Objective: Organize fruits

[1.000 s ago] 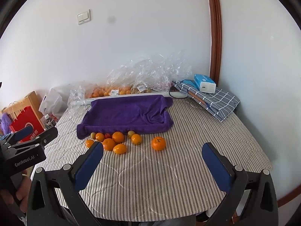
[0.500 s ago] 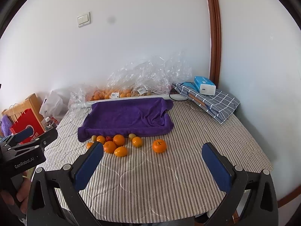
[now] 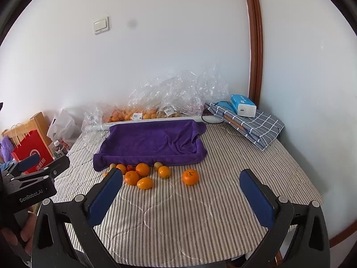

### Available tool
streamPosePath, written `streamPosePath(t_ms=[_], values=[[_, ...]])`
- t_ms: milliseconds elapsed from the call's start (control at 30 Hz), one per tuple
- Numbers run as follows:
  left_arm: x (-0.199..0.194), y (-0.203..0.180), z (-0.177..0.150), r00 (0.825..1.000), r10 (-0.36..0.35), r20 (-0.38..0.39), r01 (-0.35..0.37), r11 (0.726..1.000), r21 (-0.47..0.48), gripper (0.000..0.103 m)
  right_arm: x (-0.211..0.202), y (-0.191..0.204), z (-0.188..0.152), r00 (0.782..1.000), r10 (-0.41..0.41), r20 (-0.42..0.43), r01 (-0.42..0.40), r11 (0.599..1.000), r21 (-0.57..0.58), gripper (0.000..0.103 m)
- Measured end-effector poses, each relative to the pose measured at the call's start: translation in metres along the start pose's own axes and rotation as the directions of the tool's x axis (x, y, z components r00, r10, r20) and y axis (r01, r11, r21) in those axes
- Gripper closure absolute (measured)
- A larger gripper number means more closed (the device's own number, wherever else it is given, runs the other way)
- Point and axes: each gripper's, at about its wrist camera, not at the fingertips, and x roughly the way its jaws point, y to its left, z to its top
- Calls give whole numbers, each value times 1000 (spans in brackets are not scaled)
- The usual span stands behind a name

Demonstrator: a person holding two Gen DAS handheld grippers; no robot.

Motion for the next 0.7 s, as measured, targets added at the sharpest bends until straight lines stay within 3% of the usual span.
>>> streamPosePath(t_ms=[700], values=[[23,7,6,1000,6,-12,-6,1000,-1,0,23,4,7,1000,18,-8,-18,1000,-13,0]])
